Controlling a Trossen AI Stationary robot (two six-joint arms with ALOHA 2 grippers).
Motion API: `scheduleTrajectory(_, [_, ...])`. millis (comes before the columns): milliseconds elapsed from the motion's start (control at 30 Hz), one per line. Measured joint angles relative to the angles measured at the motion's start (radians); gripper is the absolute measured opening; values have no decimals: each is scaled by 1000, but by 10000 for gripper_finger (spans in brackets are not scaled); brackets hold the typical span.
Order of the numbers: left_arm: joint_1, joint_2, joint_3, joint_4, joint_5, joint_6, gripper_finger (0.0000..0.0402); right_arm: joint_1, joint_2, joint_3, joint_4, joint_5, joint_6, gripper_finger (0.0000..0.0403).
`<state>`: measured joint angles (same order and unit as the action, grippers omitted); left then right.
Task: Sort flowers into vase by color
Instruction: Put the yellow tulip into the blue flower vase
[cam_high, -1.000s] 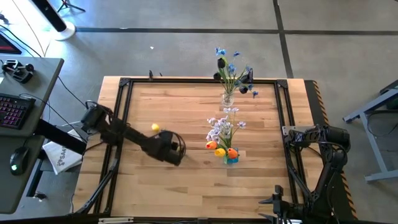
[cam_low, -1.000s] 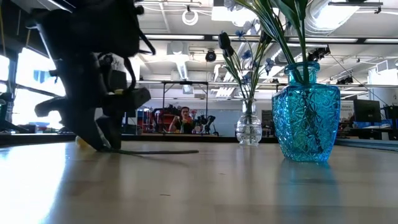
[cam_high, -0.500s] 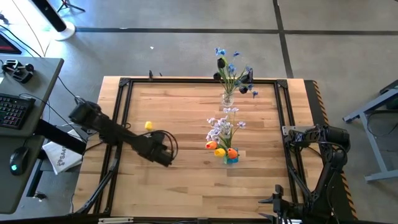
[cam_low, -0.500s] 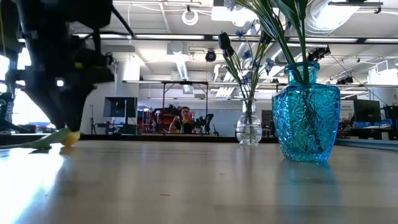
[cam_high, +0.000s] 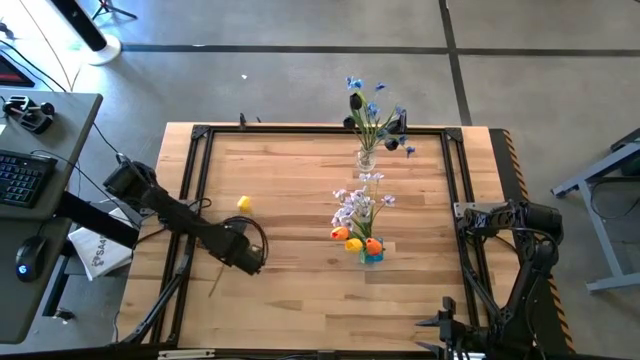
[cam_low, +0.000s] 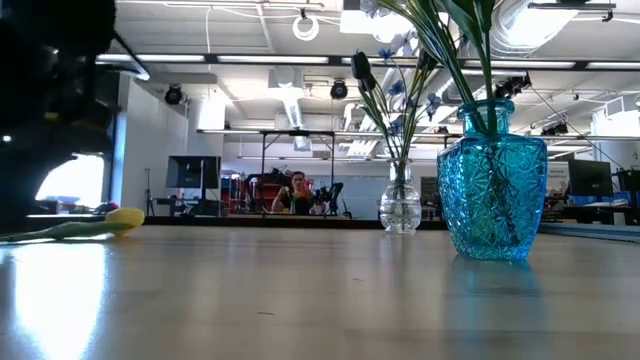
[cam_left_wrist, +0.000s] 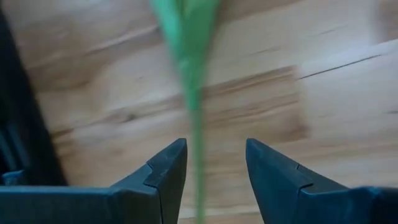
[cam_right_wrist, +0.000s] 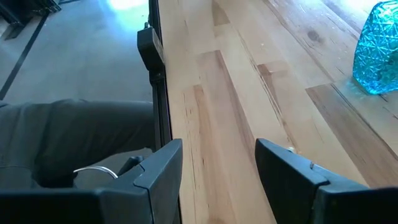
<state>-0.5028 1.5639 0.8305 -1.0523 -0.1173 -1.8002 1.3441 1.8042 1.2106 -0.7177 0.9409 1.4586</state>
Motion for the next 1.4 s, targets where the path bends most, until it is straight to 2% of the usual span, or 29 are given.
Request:
scheduleTrajectory(200, [-3, 0, -89, 39, 72, -18, 114, 0, 0, 0, -5, 2, 0, 199])
scheduleTrajectory(467, [-11, -13, -121, 154, 30, 83, 12, 0, 0, 0, -7, 6, 0, 199])
scheduleTrajectory(567, [-33, -13, -99, 153, -3, 91, 8, 0, 0, 0, -4, 6, 0, 199])
scheduleTrajectory(667, [-76, -18, -46, 245, -83, 82, 3, 0, 0, 0, -4, 12, -1, 199])
scheduleTrajectory(767, [-129, -24, -15, 293, -213, 119, 2, 0, 0, 0, -3, 26, -7, 199])
scheduleTrajectory(833, [-157, -24, 17, 423, -317, 185, 1, -6, 1, 0, 20, 27, -51, 199])
scheduleTrajectory(933, [-200, -25, 40, 584, -491, 364, 1, -8, 3, -4, 100, 28, -183, 199])
scheduleTrajectory(1100, [-226, 2, 48, 1096, -636, 873, 0, -9, 3, -9, 238, 74, -373, 199])
scheduleTrajectory(1167, [-225, 34, 49, 1338, -639, 1113, 0, -14, 3, -9, 269, 98, -423, 199])
scheduleTrajectory(1267, [-224, 95, 72, 1628, -560, 1435, 0, -29, 3, -9, 308, 102, -478, 199])
scheduleTrajectory(1333, [-224, 137, 117, 1698, -510, 1557, 0, -44, 3, -9, 337, 103, -518, 199])
scheduleTrajectory(1400, [-225, 182, 179, 1701, -478, 1636, 0, -63, 3, -9, 374, 104, -572, 199])
